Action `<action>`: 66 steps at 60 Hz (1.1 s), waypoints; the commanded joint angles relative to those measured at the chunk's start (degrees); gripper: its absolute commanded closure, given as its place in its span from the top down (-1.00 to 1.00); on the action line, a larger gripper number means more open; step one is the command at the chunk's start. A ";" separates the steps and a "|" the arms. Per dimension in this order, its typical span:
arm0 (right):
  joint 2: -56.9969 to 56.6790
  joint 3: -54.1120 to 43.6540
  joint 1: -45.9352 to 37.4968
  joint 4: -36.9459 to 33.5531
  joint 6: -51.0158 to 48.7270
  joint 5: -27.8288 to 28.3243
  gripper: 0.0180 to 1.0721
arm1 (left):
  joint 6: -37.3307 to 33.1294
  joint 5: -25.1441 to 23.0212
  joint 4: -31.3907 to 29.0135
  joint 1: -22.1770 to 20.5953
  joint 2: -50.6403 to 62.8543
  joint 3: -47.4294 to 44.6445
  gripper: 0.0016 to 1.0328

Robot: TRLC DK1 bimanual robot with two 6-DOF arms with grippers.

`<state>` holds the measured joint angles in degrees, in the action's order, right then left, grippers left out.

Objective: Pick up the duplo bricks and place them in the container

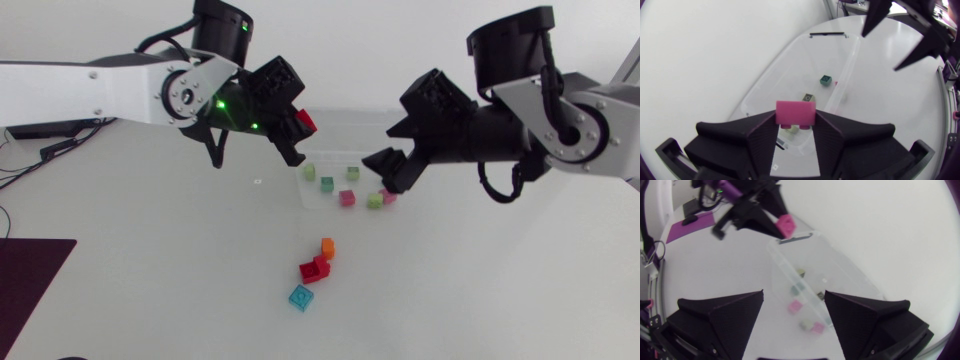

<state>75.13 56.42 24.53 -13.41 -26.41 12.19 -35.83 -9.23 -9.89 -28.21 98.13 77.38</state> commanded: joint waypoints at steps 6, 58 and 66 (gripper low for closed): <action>-3.33 -6.85 5.79 -4.43 -2.85 1.00 0.69 | 1.12 1.06 2.51 -1.06 6.55 5.67 -0.28; 26.56 0.71 9.30 -4.52 -16.04 1.61 0.69 | 0.85 1.15 -1.62 3.60 3.39 3.39 0.87; 30.42 4.66 9.04 -5.40 -17.97 1.09 0.69 | -1.26 1.06 -2.33 4.74 -8.48 -10.24 0.87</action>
<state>102.94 58.46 33.39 -18.00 -41.78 13.50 -35.16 -7.62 -11.77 -23.77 95.98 74.02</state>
